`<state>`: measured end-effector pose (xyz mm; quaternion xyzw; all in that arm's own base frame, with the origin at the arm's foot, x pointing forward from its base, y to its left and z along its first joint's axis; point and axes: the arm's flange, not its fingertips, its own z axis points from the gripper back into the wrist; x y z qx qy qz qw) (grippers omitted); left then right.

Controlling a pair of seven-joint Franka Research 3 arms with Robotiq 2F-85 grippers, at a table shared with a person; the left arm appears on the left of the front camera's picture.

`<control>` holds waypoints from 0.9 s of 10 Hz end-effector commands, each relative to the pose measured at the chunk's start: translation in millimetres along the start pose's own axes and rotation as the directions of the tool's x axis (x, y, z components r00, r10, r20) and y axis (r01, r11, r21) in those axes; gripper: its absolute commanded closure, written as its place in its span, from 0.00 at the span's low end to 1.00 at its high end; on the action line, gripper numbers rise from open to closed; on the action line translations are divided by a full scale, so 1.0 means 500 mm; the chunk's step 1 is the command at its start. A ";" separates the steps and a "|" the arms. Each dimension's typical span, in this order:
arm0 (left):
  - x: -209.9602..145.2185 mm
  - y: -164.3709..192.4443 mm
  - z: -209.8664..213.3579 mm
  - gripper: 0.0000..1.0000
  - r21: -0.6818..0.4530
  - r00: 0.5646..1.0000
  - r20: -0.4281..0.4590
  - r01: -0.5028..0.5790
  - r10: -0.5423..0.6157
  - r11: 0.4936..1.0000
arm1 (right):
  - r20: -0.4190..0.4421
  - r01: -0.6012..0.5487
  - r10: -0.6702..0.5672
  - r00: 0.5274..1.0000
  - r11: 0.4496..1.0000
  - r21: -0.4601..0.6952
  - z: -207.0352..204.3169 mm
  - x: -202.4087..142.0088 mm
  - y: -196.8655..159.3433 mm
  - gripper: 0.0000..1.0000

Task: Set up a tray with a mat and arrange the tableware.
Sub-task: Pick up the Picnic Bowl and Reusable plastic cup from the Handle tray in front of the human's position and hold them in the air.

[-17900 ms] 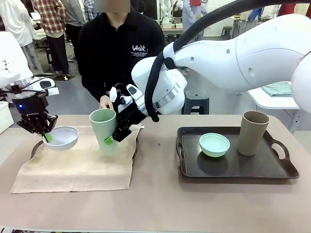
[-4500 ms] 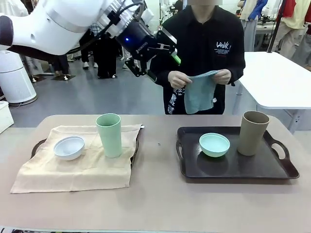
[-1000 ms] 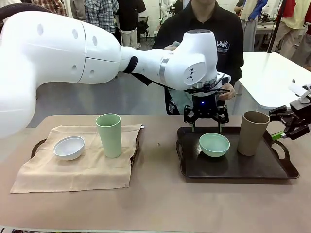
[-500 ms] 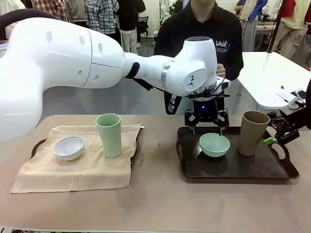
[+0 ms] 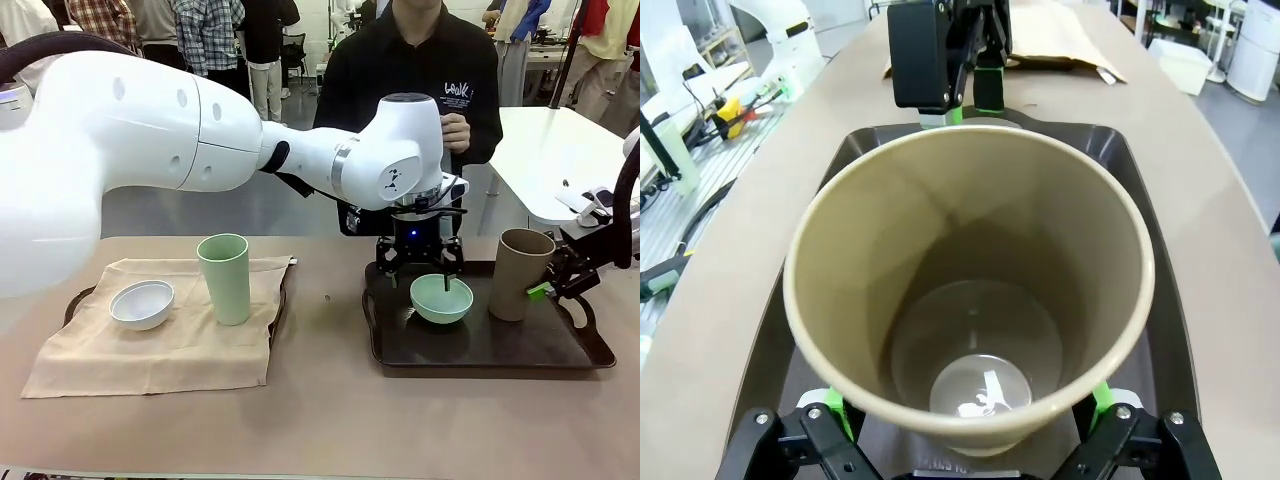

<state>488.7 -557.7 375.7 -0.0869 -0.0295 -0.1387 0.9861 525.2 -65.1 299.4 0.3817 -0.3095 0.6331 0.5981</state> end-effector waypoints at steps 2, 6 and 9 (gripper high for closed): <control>0.015 0.012 0.001 0.00 0.034 1.000 0.009 -0.012 0.012 0.999 | 0.028 -0.026 0.027 0.999 0.999 -0.018 -0.027 0.004 -0.013 0.00; 0.040 0.030 -0.022 0.00 0.030 0.998 0.011 -0.064 0.064 0.997 | 0.039 -0.031 0.032 0.999 0.999 -0.013 -0.038 0.013 -0.017 0.00; 0.052 0.036 -0.050 0.58 0.037 0.997 -0.024 -0.075 0.076 0.997 | 0.070 -0.054 0.053 0.996 0.998 0.010 -0.035 0.012 -0.013 0.59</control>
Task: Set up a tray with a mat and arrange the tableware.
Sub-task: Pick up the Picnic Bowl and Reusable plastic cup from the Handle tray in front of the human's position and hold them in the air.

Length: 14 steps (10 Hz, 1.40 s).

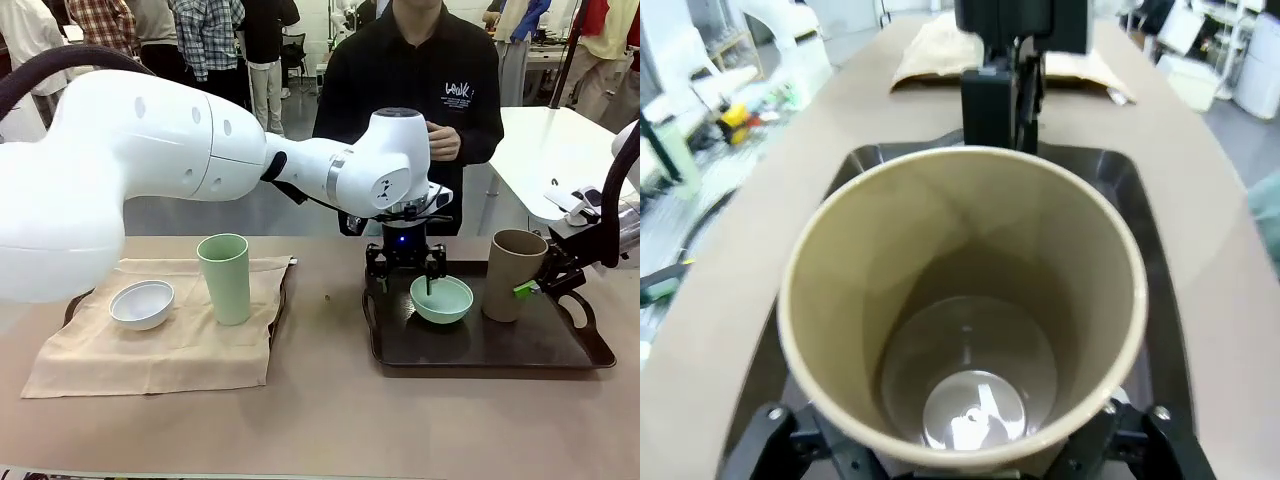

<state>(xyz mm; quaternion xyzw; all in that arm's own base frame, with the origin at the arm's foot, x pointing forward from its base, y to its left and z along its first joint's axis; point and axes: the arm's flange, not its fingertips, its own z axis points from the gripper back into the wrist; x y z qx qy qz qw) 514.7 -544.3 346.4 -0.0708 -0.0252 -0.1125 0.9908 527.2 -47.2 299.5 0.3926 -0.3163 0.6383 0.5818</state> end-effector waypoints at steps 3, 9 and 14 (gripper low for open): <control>0.019 -0.013 -0.001 1.00 -0.006 0.999 -0.038 -0.038 0.037 0.999 | 0.053 -0.033 0.033 0.998 0.999 -0.001 -0.003 -0.009 -0.008 1.00; 0.024 -0.015 0.008 1.00 -0.010 0.998 -0.048 -0.047 0.047 0.999 | 0.036 -0.043 0.043 0.998 0.999 -0.009 0.007 -0.012 -0.010 0.74; 0.021 -0.015 0.023 1.00 -0.010 0.993 -0.089 -0.084 0.083 0.996 | 0.038 -0.040 0.041 0.998 0.999 -0.021 0.026 0.007 0.005 0.75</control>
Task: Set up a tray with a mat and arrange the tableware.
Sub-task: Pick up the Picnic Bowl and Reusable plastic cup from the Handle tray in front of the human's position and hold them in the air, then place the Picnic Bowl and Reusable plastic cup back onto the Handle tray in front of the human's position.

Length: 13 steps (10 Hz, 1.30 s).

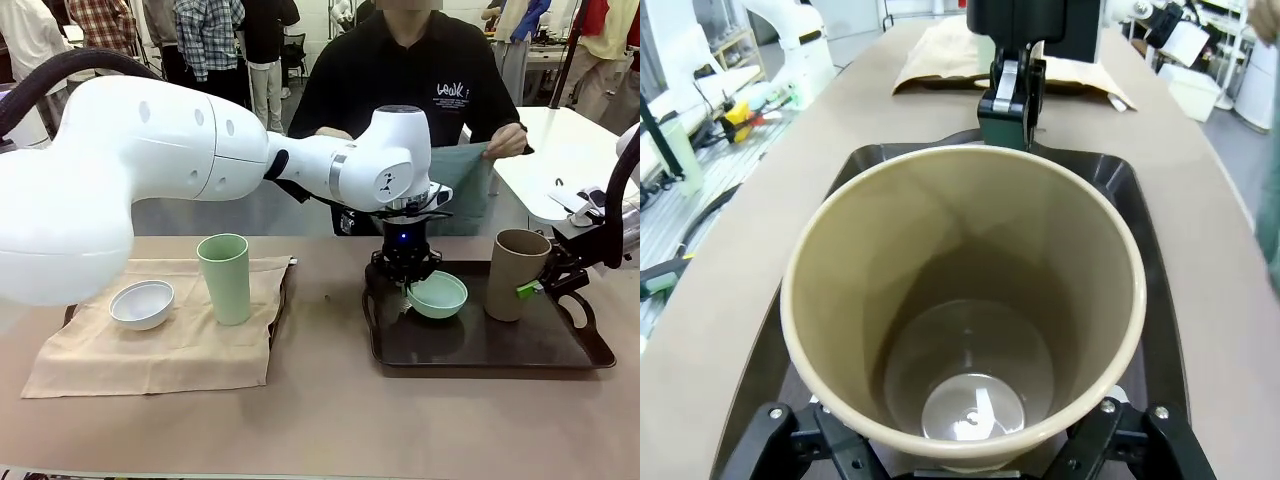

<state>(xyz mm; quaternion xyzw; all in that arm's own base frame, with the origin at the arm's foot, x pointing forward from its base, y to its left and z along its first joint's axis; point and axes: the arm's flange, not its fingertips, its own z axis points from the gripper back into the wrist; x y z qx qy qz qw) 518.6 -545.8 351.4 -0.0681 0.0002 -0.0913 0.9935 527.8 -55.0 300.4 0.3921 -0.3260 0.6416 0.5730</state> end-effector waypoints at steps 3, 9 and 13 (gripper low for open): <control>-0.079 -0.025 0.203 1.00 -0.084 0.994 0.086 -0.066 0.073 0.994 | 0.016 -0.138 0.139 0.990 0.989 -0.057 0.121 0.169 0.120 0.75; -0.121 -0.063 0.362 1.00 -0.086 0.980 0.188 -0.051 0.067 0.995 | 0.007 -0.213 0.215 0.977 0.972 -0.095 0.215 0.292 0.187 0.75; -0.121 -0.063 0.362 1.00 -0.086 0.980 0.188 -0.051 0.067 0.995 | 0.007 -0.213 0.215 0.977 0.972 -0.095 0.215 0.292 0.187 0.75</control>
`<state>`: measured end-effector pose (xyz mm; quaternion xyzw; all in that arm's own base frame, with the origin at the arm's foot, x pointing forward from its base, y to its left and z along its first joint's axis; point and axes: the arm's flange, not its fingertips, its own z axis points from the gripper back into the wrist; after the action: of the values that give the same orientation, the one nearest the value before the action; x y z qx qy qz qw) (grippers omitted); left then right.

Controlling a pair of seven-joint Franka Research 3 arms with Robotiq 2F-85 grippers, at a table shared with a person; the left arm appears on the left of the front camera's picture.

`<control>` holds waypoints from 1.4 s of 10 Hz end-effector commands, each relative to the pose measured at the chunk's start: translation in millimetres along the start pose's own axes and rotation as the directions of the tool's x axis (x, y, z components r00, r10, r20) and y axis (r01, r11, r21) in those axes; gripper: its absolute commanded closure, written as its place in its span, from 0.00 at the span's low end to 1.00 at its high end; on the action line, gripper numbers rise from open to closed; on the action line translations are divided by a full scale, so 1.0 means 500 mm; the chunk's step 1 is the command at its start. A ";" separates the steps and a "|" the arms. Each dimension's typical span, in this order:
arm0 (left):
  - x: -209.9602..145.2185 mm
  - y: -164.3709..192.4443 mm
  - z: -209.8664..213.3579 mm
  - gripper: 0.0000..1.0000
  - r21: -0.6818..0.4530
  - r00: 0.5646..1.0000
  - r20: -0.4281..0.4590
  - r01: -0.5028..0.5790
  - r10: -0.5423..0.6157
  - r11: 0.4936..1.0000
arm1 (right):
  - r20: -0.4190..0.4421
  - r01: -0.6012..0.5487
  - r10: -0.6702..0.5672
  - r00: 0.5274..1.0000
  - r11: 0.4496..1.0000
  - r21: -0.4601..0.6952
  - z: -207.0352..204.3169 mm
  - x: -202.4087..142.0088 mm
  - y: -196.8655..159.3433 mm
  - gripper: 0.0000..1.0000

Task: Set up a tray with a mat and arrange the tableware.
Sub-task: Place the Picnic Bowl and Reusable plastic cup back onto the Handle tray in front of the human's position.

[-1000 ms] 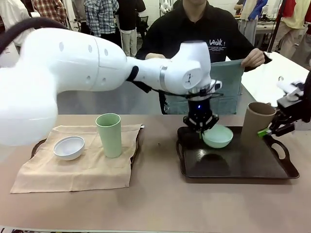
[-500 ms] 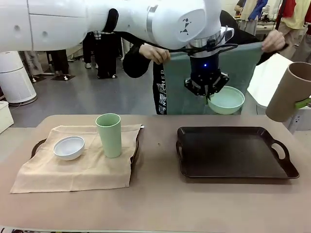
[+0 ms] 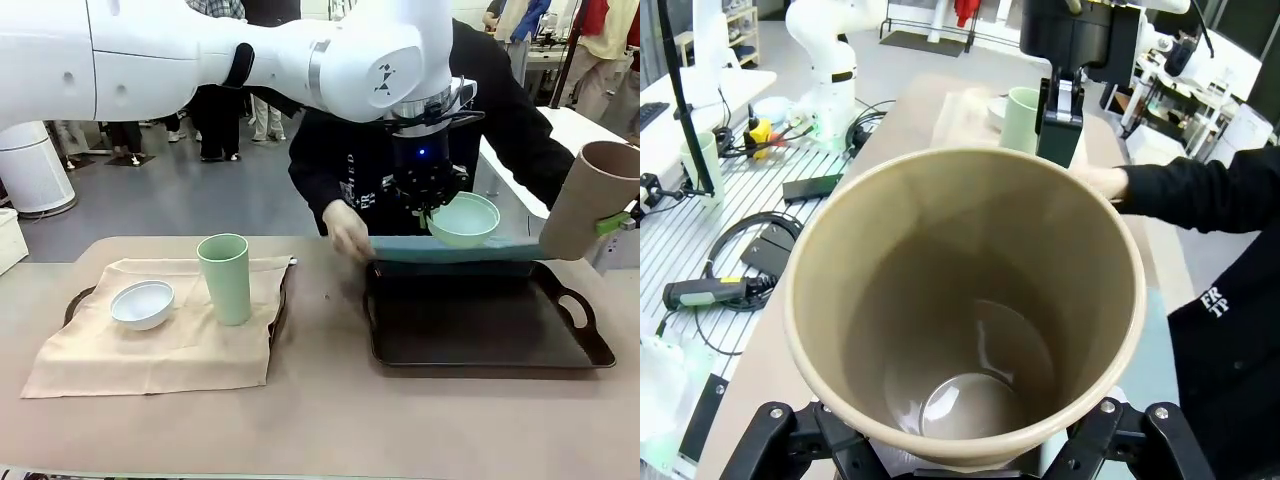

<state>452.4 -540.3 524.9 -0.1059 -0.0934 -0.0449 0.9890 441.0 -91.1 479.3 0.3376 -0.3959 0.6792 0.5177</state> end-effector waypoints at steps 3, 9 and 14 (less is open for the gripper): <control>0.011 -0.005 0.017 1.00 -0.024 1.000 -0.009 0.017 -0.017 1.000 | 0.000 -0.011 0.011 1.000 1.000 -0.010 0.003 0.006 -0.007 0.75; 0.011 -0.005 0.017 1.00 -0.024 1.000 -0.009 0.017 -0.017 1.000 | 0.000 -0.011 0.011 1.000 1.000 -0.010 0.003 0.006 -0.007 0.75; 0.011 -0.005 0.017 1.00 -0.024 1.000 -0.009 0.017 -0.017 1.000 | 0.000 -0.011 0.011 1.000 1.000 -0.010 0.003 0.006 -0.007 0.75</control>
<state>452.9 -540.7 529.3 -0.1093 -0.0960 -0.0448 0.9884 441.5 -91.4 480.8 0.3360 -0.3963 0.6800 0.5173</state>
